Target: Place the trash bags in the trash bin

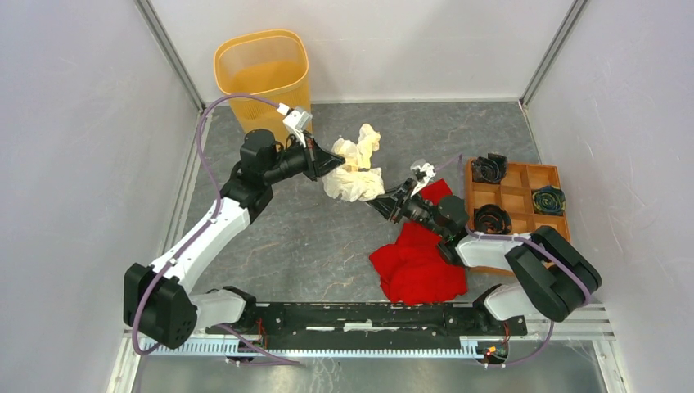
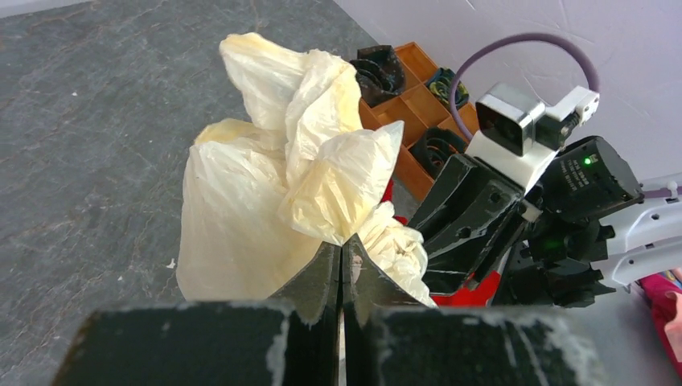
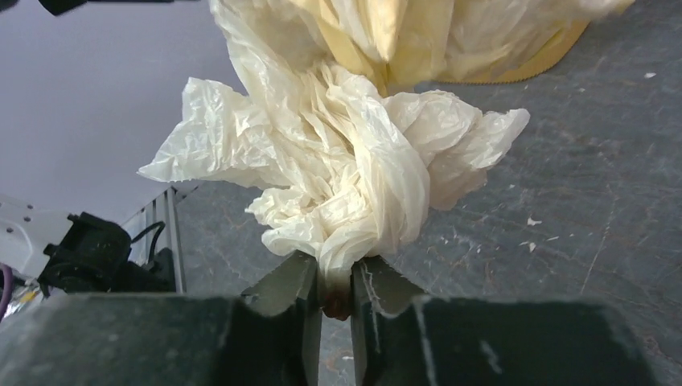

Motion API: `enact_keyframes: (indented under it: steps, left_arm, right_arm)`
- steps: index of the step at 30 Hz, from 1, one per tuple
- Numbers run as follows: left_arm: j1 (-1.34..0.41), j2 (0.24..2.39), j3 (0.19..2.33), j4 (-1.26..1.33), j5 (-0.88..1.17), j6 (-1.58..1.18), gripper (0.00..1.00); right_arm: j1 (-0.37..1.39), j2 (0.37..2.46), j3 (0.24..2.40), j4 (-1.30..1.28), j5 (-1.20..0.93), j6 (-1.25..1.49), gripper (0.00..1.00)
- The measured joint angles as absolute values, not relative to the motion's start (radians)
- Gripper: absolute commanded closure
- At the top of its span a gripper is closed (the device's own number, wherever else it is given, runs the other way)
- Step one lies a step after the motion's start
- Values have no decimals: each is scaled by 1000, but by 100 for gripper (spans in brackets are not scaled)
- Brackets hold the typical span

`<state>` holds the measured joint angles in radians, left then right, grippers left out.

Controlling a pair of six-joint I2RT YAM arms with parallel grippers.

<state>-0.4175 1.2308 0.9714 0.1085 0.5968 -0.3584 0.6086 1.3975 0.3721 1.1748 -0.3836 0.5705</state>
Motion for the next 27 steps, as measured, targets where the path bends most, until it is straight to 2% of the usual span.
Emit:
enact_keyframes:
  steps: [6,11,15,18,23,25,26,27]
  left_arm:
    - [-417,1148,931,107,505,-355,98]
    - [-415,1009,892,109,392,-352,98]
    - [-414,946,880,114,334,-352,98]
    - [-414,937,876,115,314,-352,98]
    - [-414,964,876,120,337,-352,98]
    - [-413,985,876,128,366,-352,98]
    - [-412,998,876,130,384,-352,98]
    - [-412,1010,878,129,402,-352,98]
  right_arm:
    - [619,1441,436,1060,-474,389,94]
    - [667,1435,511,809,-421,114,95]
    - [682,1435,527,706,-372,-1,100]
    - [689,1435,527,659,-309,-44,82]
    - [692,1408,529,562,-220,-64,37]
    - [692,1356,524,525,-197,-66,13]
    - [691,1313,517,511,-179,-68,5]
    - [692,1248,499,505,-156,-75,2]
